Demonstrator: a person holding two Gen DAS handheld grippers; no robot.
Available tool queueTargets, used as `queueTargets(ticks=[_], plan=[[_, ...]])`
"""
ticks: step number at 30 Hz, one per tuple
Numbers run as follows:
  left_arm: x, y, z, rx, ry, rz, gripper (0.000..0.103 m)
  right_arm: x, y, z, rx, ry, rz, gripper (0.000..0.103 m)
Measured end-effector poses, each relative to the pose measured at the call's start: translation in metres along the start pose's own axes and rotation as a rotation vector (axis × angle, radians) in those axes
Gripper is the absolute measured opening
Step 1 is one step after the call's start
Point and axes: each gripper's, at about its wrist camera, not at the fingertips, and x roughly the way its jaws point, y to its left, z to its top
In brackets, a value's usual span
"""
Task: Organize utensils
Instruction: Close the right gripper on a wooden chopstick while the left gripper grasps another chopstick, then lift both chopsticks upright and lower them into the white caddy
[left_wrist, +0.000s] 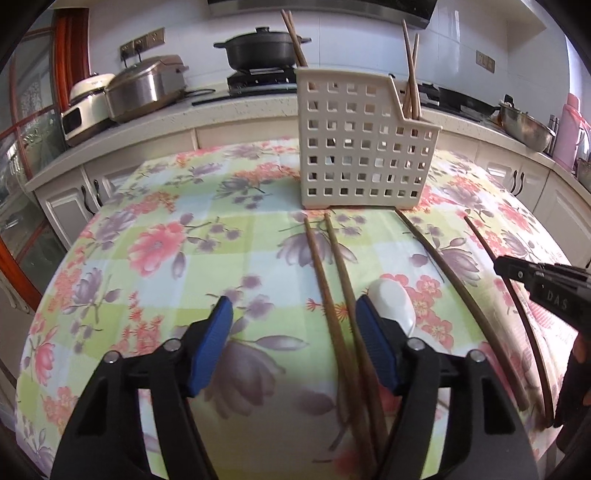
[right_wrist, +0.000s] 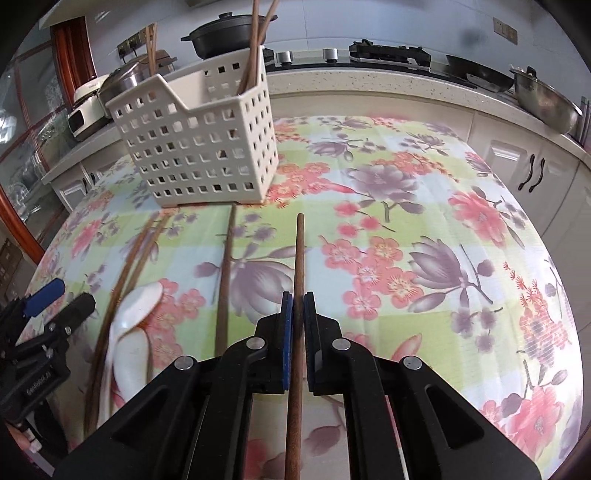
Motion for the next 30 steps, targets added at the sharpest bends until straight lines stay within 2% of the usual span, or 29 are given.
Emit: queueTargets(ticks=[1,4,7,14,21,24,26,28,30], plan=[[0.004,-0.001,0.002,-0.002,0.011,-0.005,0.058,0.0,-0.001,-0.001,-0.001,0.001,0.0,0.007],[0.019,-0.003,0.009,-0.012,0.05,-0.007,0.053,0.002,-0.002,-0.002,-0.009,0.008,0.005,0.007],[0.039,-0.001,0.014,-0.042,0.114,-0.024,0.04,0.004,-0.001,-0.001,-0.015,0.015,0.016,0.007],[0.045,-0.01,0.02,0.002,0.119,0.008,0.025,0.011,-0.004,0.002,-0.027,0.042,0.025,0.008],[0.052,-0.012,0.027,0.02,0.132,-0.001,0.016,0.017,0.005,0.01,-0.112,0.079,-0.006,0.012],[0.055,-0.011,0.03,0.033,0.14,-0.009,0.008,0.019,0.009,0.011,-0.142,0.085,-0.021,0.013],[0.057,-0.009,0.032,0.026,0.146,-0.03,0.007,0.018,0.007,0.011,-0.132,0.08,-0.034,0.007],[0.056,-0.004,0.034,0.002,0.146,-0.069,0.006,0.014,0.005,0.012,-0.11,0.057,-0.019,0.007],[0.048,0.002,0.036,-0.019,0.112,-0.075,0.006,0.005,0.003,0.012,-0.095,0.023,-0.018,0.007]])
